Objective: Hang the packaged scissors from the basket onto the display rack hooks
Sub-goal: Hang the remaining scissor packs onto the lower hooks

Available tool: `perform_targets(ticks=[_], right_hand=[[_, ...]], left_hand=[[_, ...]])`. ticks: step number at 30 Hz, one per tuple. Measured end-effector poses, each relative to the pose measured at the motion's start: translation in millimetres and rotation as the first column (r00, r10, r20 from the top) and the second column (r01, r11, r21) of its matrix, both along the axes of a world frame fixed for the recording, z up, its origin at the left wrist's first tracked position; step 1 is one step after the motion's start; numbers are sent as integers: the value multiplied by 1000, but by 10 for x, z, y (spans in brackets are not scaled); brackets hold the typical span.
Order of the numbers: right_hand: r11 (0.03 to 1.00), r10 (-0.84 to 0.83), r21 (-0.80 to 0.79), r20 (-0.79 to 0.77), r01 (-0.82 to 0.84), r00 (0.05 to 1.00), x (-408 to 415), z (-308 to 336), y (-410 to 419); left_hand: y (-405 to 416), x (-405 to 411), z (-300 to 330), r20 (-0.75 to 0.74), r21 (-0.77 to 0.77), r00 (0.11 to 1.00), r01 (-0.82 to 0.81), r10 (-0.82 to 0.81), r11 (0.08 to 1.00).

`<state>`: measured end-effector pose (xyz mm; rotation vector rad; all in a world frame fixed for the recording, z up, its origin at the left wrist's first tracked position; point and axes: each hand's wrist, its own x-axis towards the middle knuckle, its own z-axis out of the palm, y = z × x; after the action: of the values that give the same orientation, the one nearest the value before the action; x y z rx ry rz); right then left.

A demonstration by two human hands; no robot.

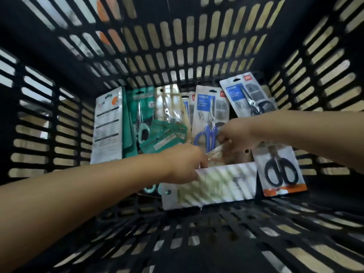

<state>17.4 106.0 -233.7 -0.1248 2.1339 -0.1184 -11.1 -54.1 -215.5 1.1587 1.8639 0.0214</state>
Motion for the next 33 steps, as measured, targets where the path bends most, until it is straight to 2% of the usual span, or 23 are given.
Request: perform_targets(ticks=[3,6,9,10,11,13,14,16,20,22,24,26,28,29,30,32,33], right_hand=[[984,-139,-117,-38,134,990,-139,175,92],[910,-360,-254,-86,329,929,-256,388,221],[731,-639,-383,-96,565,763,-344,516,283],[657,-719,-419,-98,626,688,-360,522,295],[594,-779,-442,-106,672,618,-365,516,300],[491,-853,-460,-84,740,515,-338,474,293],[438,-881,-468,-54,767,470,-309,436,283],[355,-917,-456,0,816,399,-223,339,248],[306,-935,-366,60,879,351,-64,133,177],[293,-939,-342,70,893,335,-54,77,173],[286,-939,-328,92,900,332,-75,63,164],[309,-930,-316,97,897,355,-77,63,157],[318,-924,-301,115,899,365,-75,72,154],[313,-923,-298,130,902,363,-81,82,160],[300,-924,-294,145,907,353,-89,101,167],[263,-930,-289,179,920,322,-132,184,185],[250,-931,-295,187,922,313,-161,236,195]], left_hand=[[-88,-172,299,-109,35,992,61,-57,998],[-214,-401,586,-241,43,951,212,-195,976],[-331,-634,683,-450,-21,840,330,-303,944],[-374,-694,664,-532,-3,784,375,-319,927],[-429,-770,600,-612,104,731,453,-302,885],[-509,-927,460,-671,265,705,515,-227,815],[-516,-979,396,-693,289,690,532,-209,796],[-488,-1041,255,-748,275,629,587,-214,761],[-485,-1095,-20,-768,188,578,616,-277,765],[-532,-1107,-139,-736,111,606,549,-303,828],[-613,-1083,-268,-684,45,672,427,-284,903],[-706,-1039,-324,-605,177,793,227,-77,958],[-704,-965,-301,-478,269,850,-96,219,958],[-679,-936,-293,-442,307,823,-234,356,922],[-643,-901,-294,-418,370,759,-360,500,856],[-549,-836,-279,-303,426,562,-642,769,637],[-497,-821,-267,-225,387,463,-766,858,514]])
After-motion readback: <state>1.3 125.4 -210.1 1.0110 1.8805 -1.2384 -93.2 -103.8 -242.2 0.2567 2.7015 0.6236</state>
